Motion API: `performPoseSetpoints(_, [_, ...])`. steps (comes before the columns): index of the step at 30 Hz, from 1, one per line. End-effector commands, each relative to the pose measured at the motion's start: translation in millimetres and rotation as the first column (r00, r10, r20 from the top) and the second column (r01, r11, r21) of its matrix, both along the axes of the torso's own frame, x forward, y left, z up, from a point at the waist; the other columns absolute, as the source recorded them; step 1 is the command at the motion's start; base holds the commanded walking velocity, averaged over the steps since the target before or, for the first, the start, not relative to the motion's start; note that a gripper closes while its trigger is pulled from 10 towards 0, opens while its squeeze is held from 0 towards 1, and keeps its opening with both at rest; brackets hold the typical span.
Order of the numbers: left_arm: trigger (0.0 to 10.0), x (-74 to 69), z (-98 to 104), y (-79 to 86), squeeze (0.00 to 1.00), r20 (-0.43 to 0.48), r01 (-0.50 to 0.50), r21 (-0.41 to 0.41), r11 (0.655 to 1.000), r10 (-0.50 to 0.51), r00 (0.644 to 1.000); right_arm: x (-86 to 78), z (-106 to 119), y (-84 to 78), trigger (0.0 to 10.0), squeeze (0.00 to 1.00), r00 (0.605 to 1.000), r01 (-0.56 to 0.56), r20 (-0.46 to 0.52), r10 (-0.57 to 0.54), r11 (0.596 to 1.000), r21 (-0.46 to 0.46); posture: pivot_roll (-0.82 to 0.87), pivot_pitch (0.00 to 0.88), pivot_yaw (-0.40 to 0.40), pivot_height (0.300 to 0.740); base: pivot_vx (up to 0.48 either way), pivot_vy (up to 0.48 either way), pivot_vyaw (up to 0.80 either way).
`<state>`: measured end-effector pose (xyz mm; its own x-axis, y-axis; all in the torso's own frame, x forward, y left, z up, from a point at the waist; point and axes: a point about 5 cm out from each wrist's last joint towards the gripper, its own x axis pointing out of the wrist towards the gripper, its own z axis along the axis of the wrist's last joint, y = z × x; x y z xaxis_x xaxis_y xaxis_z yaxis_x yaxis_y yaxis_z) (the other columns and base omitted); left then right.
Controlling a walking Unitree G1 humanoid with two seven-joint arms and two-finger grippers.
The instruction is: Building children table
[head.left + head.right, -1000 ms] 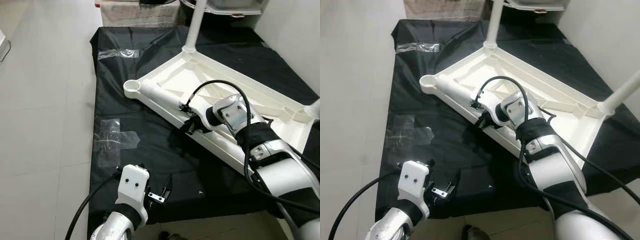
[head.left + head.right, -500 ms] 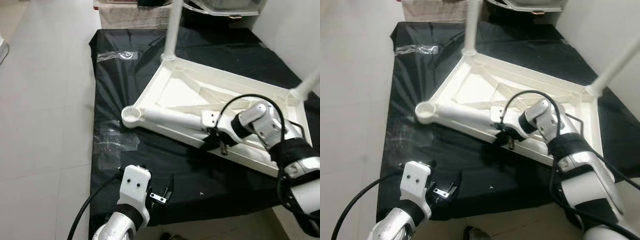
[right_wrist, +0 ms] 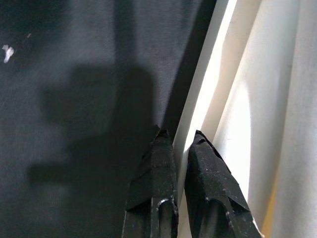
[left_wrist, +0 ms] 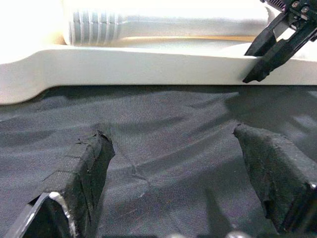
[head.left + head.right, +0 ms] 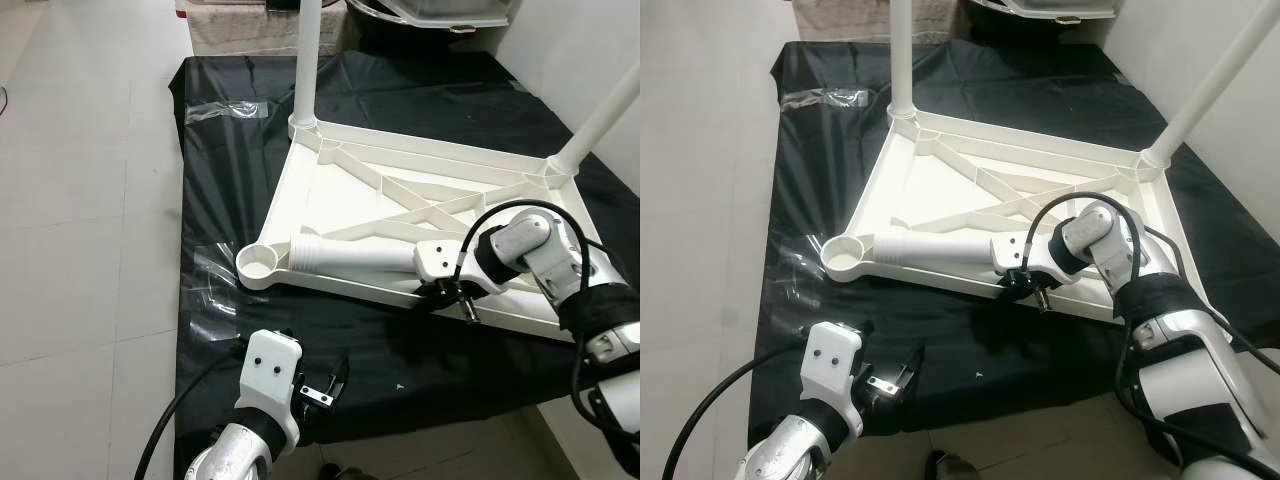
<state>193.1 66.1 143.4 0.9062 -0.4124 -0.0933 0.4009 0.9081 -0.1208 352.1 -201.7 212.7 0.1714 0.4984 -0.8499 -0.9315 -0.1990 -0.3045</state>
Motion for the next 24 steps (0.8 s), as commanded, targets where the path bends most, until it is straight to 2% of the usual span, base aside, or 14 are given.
performPoseSetpoints(1, [10.0,-2.1,-5.1,-1.7,0.00,-0.023,0.004,-0.002,1.000,-0.005,1.000,-13.6,-29.1,13.7,0.0,0.00,0.968,-0.232,-0.130,0.213,0.961,-0.151,0.02,0.235,-0.101,0.740,0.000,0.000,0.00])
performPoseSetpoints(5, [10.0,-1.8,-5.3,-1.7,0.00,-0.022,0.004,-0.001,1.000,-0.004,1.000,-12.0,-27.3,12.8,0.0,0.00,0.960,-0.277,-0.079,0.267,0.944,-0.179,0.03,0.231,-0.103,0.740,0.000,0.000,0.00])
performPoseSetpoints(8, [10.0,-1.8,-5.3,-1.7,0.00,-0.022,0.004,-0.001,1.000,-0.004,1.000,-12.0,-27.3,12.8,0.0,0.00,0.960,-0.277,-0.079,0.267,0.944,-0.179,0.03,0.231,-0.103,0.740,0.000,0.000,0.00])
performPoseSetpoints(14, [10.0,-1.4,-6.3,-1.0,0.00,-0.023,0.007,0.001,1.000,-0.007,1.000,-8.5,-20.7,21.7,0.0,0.00,0.938,-0.338,0.020,0.347,0.924,-0.180,0.03,0.221,-0.097,0.740,0.000,0.000,0.00])
performPoseSetpoints(20, [10.0,-1.3,-6.7,-0.9,0.00,-0.024,0.007,0.002,1.000,-0.007,1.000,-8.3,-19.8,23.4,0.0,0.00,0.931,-0.352,0.032,0.363,0.919,-0.178,0.03,0.217,-0.097,0.740,0.000,0.000,0.00])
performPoseSetpoints(24, [10.0,-1.2,-7.0,-1.2,0.00,-0.023,0.009,0.002,1.000,-0.009,1.000,-5.7,-17.3,30.6,0.0,0.00,0.911,-0.384,0.091,0.403,0.907,-0.172,0.03,0.213,-0.097,0.740,0.000,0.000,0.00])
